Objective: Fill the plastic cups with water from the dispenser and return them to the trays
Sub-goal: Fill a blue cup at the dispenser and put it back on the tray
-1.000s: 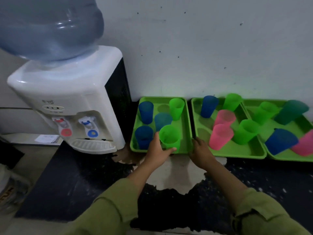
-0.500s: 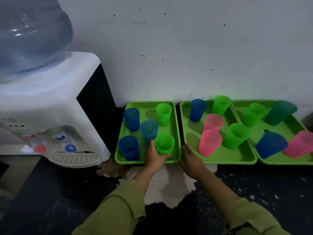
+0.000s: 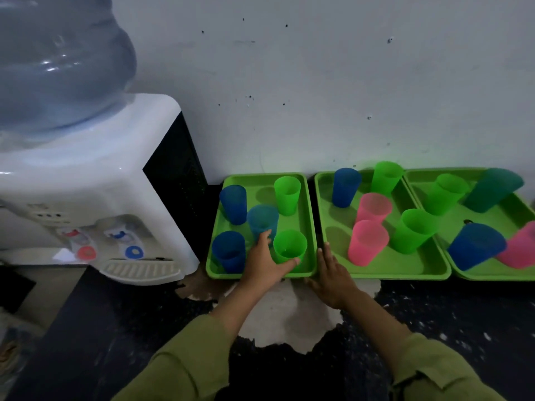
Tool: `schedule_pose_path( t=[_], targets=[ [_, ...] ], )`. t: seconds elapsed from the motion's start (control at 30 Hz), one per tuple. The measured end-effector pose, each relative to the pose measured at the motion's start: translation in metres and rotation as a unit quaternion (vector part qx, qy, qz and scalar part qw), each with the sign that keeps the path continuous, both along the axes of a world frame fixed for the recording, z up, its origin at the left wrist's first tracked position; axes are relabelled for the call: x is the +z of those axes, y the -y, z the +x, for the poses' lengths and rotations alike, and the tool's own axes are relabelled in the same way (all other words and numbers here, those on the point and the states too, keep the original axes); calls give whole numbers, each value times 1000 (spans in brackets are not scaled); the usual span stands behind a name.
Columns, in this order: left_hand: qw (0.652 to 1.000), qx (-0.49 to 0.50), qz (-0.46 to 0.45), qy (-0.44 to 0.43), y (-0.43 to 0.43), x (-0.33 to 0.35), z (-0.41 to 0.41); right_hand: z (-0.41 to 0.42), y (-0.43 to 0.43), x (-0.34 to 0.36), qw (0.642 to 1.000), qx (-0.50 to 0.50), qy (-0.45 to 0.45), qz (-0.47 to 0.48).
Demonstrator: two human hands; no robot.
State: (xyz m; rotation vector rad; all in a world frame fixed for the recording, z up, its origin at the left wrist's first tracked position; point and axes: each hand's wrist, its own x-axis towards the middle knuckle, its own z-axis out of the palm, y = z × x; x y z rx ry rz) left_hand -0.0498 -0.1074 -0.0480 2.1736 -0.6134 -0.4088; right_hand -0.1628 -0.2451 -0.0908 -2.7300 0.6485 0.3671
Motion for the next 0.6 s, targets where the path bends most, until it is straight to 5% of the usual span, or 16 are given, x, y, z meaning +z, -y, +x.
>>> schedule_pose_path(
  t=[0.2, 0.3, 0.43, 0.6],
  targets=[
    [986, 15, -52, 157, -2, 43, 30, -1, -3, -3, 1000, -3, -21, -5],
    [983, -7, 45, 181, 15, 45, 61, -1, -3, -3, 1000, -2, -26, 0],
    [963, -53, 230, 129, 28, 33, 87, -1, -2, -4, 1000, -2, -25, 10],
    [968, -56, 227, 96, 29, 19, 100, -2, -2, -6, 1000, -2, -23, 14]
  ],
)
